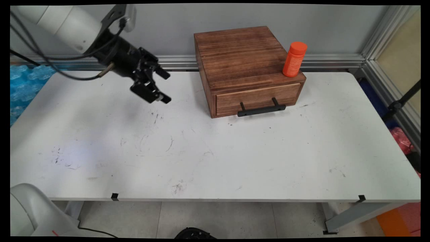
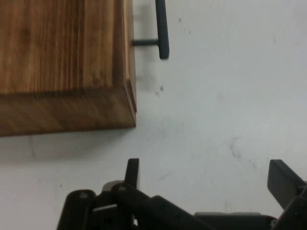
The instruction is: Open the drawer
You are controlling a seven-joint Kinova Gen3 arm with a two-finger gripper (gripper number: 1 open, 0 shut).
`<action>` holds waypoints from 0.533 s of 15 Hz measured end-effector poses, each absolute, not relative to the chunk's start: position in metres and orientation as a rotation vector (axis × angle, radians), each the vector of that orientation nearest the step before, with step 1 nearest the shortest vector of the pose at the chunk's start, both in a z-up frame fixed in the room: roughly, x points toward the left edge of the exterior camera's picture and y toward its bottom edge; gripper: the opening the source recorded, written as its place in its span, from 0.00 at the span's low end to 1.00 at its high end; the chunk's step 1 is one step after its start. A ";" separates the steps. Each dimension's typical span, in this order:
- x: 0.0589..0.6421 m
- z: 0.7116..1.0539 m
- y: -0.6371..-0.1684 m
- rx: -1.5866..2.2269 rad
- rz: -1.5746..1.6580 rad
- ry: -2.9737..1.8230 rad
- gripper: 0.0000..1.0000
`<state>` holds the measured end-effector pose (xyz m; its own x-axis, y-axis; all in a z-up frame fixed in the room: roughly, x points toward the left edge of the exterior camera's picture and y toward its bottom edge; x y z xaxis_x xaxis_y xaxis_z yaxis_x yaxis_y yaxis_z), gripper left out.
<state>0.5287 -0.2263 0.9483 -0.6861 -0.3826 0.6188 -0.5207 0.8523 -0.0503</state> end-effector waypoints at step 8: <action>0.448 0.975 -0.261 0.751 0.296 -2.392 1.00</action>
